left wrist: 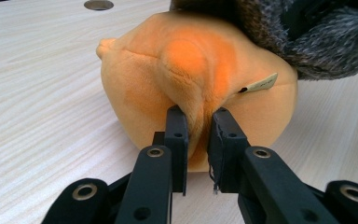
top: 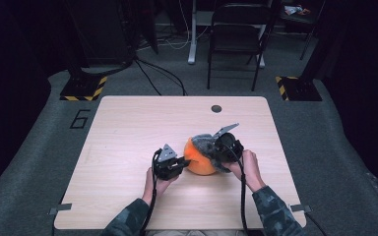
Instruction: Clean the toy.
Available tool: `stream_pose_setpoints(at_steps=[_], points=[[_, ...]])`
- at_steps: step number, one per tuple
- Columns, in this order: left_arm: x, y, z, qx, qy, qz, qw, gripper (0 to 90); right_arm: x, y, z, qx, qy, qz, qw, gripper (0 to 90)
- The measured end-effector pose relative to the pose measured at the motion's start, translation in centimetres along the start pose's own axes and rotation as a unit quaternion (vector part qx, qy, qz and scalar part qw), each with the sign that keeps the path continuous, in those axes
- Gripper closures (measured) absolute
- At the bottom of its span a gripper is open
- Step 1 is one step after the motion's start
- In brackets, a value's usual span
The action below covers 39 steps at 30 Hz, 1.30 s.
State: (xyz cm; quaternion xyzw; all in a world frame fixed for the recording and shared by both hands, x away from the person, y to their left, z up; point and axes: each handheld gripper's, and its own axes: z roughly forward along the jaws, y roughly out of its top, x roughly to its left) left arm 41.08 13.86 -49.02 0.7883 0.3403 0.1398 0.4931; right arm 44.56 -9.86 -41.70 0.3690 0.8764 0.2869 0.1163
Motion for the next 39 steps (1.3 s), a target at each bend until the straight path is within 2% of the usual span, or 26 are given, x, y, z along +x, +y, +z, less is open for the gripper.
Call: stream_pose_setpoints(at_steps=[3, 7, 12, 19, 21, 22, 23, 24, 27, 29, 30, 33, 35, 39], points=[[0.0, 0.0, -0.1, 0.003, -0.002, 0.002, 1.0, 77.6, -0.7, -0.4, 0.1, 0.01, 0.001, 0.01, 0.9999, 77.3], [0.0, -0.1, 0.0, -0.003, 0.001, -0.004, 1.0, 77.5, -1.7, -1.0, 0.3, 0.02, 0.014, 0.032, 0.9992, 77.3], [0.1, -0.1, 0.0, -0.001, 0.002, -0.003, 1.0, 77.5, -2.9, -1.6, 0.8, 0.041, 0.009, 0.053, 0.9977, 77.3], [0.1, -0.2, 0.0, 0.0, -0.001, -0.006, 1.0, 77.6, -4.1, -2.5, 1.7, 0.047, 0.018, 0.077, 0.9957, 77.2], [0.1, -0.2, 0.0, 0.0, 0.0, -0.006, 1.0, 77.6, -4.2, -2.7, 1.9, 0.058, 0.011, 0.088, 0.9944, 77.2], [0.1, -0.2, 0.0, 0.001, 0.001, -0.008, 1.0, 77.6, -4.4, -2.9, 2.1, 0.061, 0.007, 0.079, 0.995, 77.2], [0.1, -0.2, 0.1, -0.002, 0.005, -0.008, 1.0, 77.6, -4.4, -3.1, 2.5, 0.071, -0.002, 0.079, 0.9943, 77.2], [0.2, -0.3, 0.0, -0.001, 0.006, -0.007, 1.0, 77.6, -4.5, -3.4, 3.0, 0.083, -0.008, 0.08, 0.9932, 77.2], [0.3, -0.3, 0.0, -0.004, 0.005, -0.013, 0.9999, 77.6, -4.7, -4.4, 5.0, 0.112, -0.007, 0.082, 0.9904, 77.2], [0.4, -0.3, -0.1, -0.004, 0.005, -0.01, 0.9999, 77.6, -5.0, -4.3, 5.0, 0.109, -0.003, 0.087, 0.9902, 77.2], [0.4, -0.3, -0.1, -0.004, 0.005, -0.014, 0.9999, 77.6, -5.0, -4.1, 4.8, 0.11, -0.004, 0.087, 0.9901, 77.2], [0.4, -0.3, -0.1, -0.006, 0.005, -0.009, 0.9999, 77.5, -5.4, -3.9, 3.8, 0.104, -0.015, 0.094, 0.99, 77.3], [0.3, -0.2, -0.1, -0.005, 0.003, -0.011, 0.9999, 77.4, -5.5, -3.6, 2.8, 0.089, -0.027, 0.096, 0.991, 77.3], [0.2, -0.2, -0.2, -0.004, 0.002, -0.007, 1.0, 77.4, -5.2, -2.5, 0.5, 0.039, -0.022, 0.094, 0.9946, 77.3]])
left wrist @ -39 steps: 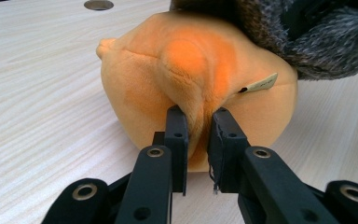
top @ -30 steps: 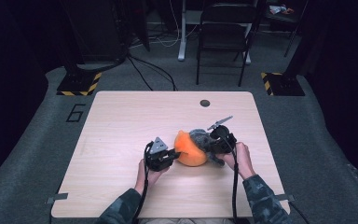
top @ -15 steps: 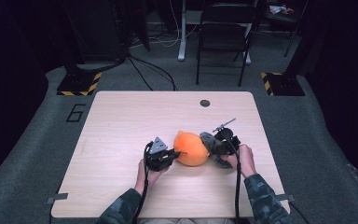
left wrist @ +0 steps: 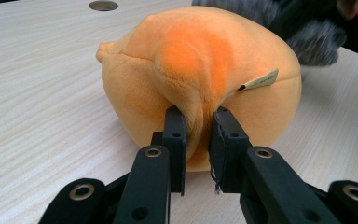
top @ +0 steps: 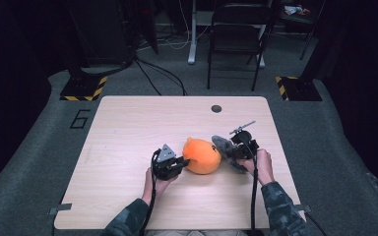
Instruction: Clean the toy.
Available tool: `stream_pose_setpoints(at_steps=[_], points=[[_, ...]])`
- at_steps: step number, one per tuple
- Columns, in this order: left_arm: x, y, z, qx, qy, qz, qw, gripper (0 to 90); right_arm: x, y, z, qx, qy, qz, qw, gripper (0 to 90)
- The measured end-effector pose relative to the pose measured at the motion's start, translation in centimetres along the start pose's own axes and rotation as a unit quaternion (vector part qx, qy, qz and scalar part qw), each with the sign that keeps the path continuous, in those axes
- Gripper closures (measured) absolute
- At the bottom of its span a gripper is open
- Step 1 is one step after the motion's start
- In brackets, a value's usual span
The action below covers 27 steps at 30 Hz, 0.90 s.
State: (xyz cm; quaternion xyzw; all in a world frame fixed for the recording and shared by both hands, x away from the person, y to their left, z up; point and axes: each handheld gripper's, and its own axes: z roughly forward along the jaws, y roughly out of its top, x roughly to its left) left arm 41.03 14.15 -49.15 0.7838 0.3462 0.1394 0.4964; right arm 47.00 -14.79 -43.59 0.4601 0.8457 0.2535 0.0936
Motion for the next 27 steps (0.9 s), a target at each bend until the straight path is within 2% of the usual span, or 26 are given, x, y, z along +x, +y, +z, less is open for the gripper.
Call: stream_pose_setpoints(at_steps=[1, 3, 4, 6, 7, 10, 11, 15, 17, 18, 20, 22, 27], points=[[0.0, 0.0, 0.0, -0.003, 0.002, 0.002, 1.0, 77.3, 0.3, 0.3, -0.6, -0.013, 0.007, 0.0, 0.9999, 77.3], [0.0, 0.1, 0.0, -0.002, 0.001, 0.008, 1.0, 77.3, 1.2, 0.8, -1.6, -0.042, 0.008, -0.021, 0.9989, 77.3], [-0.1, 0.1, 0.0, -0.001, 0.001, 0.009, 1.0, 77.3, 1.7, 1.0, -2.1, -0.049, 0.019, -0.029, 0.9982, 77.2], [-0.2, 0.1, 0.0, -0.003, 0.002, 0.01, 0.9999, 77.3, 3.0, 1.5, -2.7, -0.072, 0.027, -0.043, 0.9961, 77.2], [-0.3, 0.2, 0.0, -0.003, 0.004, 0.014, 0.9999, 77.3, 3.6, 1.8, -2.9, -0.078, 0.031, -0.058, 0.9948, 77.2], [-0.5, 0.2, 0.1, -0.006, 0.004, 0.017, 0.9998, 77.3, 5.9, 2.6, -3.2, -0.09, 0.037, -0.08, 0.992, 77.2], [-0.6, 0.2, 0.0, -0.003, 0.004, 0.021, 0.9998, 77.4, 6.5, 3.0, -3.2, -0.09, 0.04, -0.094, 0.9907, 77.2], [-0.7, 0.2, 0.1, -0.008, 0.004, 0.021, 0.9997, 77.4, 8.8, 3.9, -2.3, -0.086, 0.038, -0.117, 0.9887, 77.0], [-0.6, 0.2, 0.1, -0.005, 0.007, 0.023, 0.9997, 77.6, 9.2, 4.3, -1.4, -0.08, 0.032, -0.117, 0.9893, 76.9], [-0.6, 0.1, 0.1, -0.003, 0.006, 0.017, 0.9998, 77.6, 9.3, 4.3, -0.9, -0.077, 0.029, -0.117, 0.9897, 76.9], [-0.4, 0.1, 0.2, -0.001, 0.004, 0.014, 0.9999, 77.7, 9.0, 4.3, -0.5, -0.075, 0.036, -0.113, 0.9902, 76.9], [-0.5, 0.1, 0.1, 0.002, 0.004, 0.02, 0.9998, 77.8, 8.6, 4.1, -0.6, -0.072, 0.044, -0.107, 0.9907, 76.9], [-0.5, 0.1, 0.2, 0.003, 0.005, 0.019, 0.9998, 77.8, 7.5, 3.2, -1.0, -0.06, 0.037, -0.1, 0.9925, 76.9]])
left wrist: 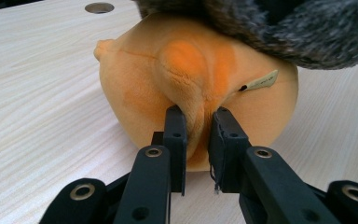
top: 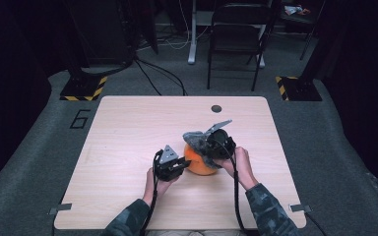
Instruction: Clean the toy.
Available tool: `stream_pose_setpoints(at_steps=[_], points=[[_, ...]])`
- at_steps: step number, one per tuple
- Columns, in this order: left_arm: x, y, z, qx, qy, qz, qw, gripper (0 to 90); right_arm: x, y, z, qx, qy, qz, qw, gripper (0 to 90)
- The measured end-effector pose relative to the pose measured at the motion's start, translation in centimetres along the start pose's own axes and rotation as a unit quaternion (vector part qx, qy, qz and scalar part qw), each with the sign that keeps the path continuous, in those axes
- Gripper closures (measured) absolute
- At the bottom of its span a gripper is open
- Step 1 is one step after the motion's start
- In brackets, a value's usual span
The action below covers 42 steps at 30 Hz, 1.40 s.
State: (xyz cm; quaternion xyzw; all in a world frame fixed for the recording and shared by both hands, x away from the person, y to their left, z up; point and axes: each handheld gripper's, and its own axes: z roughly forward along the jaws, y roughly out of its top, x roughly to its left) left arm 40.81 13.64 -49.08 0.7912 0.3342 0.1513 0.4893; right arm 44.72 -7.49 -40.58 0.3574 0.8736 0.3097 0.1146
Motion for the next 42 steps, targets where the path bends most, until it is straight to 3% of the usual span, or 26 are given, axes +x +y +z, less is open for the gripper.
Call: stream_pose_setpoints(at_steps=[15, 21, 28, 30, 32, 35, 40, 42], points=[[0.2, -0.1, 0.0, -0.005, -0.006, -0.006, 1.0, 77.8, -2.4, -2.3, -0.3, 0.038, -0.015, 0.038, 0.9984, 77.2], [0.2, -0.1, 0.1, -0.006, -0.006, -0.007, 0.9999, 77.8, -3.7, -3.2, 0.0, 0.057, -0.006, 0.067, 0.9961, 77.2], [0.3, 0.0, 0.1, -0.005, -0.007, -0.007, 0.9999, 77.7, -5.6, -4.8, 1.2, 0.086, -0.012, 0.096, 0.9915, 77.1], [0.4, -0.1, 0.1, -0.007, -0.004, -0.012, 0.9999, 77.7, -6.1, -5.6, 2.2, 0.106, -0.024, 0.109, 0.9881, 77.1], [0.6, -0.2, 0.1, -0.006, -0.007, -0.019, 0.9998, 77.7, -6.6, -6.4, 3.6, 0.129, -0.03, 0.108, 0.9853, 77.1], [0.7, -0.2, 0.0, -0.009, -0.004, -0.021, 0.9997, 77.5, -7.1, -6.8, 4.5, 0.123, -0.013, 0.129, 0.9839, 77.1], [0.8, -0.2, 0.0, -0.009, -0.005, -0.022, 0.9997, 77.4, -7.0, -6.2, 3.2, 0.124, -0.035, 0.112, 0.9854, 77.2], [0.8, -0.2, 0.0, -0.009, -0.004, -0.022, 0.9997, 77.4, -6.9, -5.7, 2.2, 0.116, -0.054, 0.108, 0.9858, 77.2]])
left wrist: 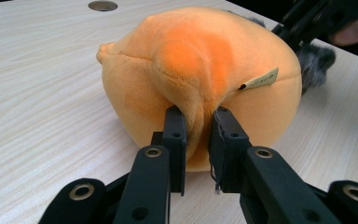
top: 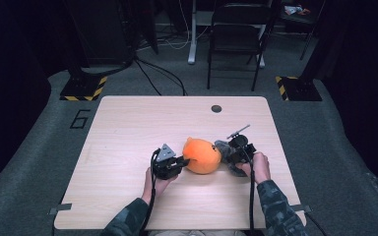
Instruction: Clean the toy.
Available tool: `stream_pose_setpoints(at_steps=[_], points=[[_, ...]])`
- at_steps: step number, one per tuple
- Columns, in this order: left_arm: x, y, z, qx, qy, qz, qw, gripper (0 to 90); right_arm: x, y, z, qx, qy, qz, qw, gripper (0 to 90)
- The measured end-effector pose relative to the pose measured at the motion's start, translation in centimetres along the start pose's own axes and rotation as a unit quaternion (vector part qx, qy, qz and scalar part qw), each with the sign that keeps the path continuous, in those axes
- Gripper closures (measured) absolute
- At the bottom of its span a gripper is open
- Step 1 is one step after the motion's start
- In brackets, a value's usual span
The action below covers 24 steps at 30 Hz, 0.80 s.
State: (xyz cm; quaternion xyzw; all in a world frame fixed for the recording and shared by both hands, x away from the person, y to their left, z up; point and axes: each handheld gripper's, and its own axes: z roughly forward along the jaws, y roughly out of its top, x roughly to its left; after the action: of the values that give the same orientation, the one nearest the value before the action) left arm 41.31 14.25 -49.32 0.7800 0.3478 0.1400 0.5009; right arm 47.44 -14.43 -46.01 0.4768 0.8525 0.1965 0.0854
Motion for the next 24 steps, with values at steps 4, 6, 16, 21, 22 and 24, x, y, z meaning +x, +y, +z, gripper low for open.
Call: stream_pose_setpoints(at_steps=[4, 6, 16, 21, 22, 24], points=[[0.0, 0.0, 0.0, -0.001, 0.003, 0.001, 1.0, 77.4, 0.5, 0.5, -3.2, -0.052, 0.012, -0.008, 0.9986, 77.2], [-0.1, 0.0, 0.1, -0.002, 0.003, 0.001, 1.0, 77.4, 1.3, 0.8, -4.9, -0.077, 0.031, -0.023, 0.9963, 77.2], [0.1, -0.1, 0.0, -0.002, 0.005, -0.003, 1.0, 75.4, 5.3, 2.0, -3.6, -0.085, 0.063, -0.083, 0.9909, 77.4], [0.0, 0.0, -0.2, 0.0, 0.008, 0.002, 1.0, 70.7, 4.8, 2.1, -3.2, -0.086, 0.061, -0.075, 0.9916, 77.6], [0.0, -0.1, -0.2, 0.001, 0.009, -0.004, 1.0, 68.7, 4.7, 2.2, -3.1, -0.087, 0.061, -0.077, 0.9913, 77.6], [0.1, -0.1, -0.2, 0.01, 0.01, 0.0, 0.9999, 64.6, 4.5, 2.3, -2.9, -0.089, 0.059, -0.074, 0.9915, 77.6]])
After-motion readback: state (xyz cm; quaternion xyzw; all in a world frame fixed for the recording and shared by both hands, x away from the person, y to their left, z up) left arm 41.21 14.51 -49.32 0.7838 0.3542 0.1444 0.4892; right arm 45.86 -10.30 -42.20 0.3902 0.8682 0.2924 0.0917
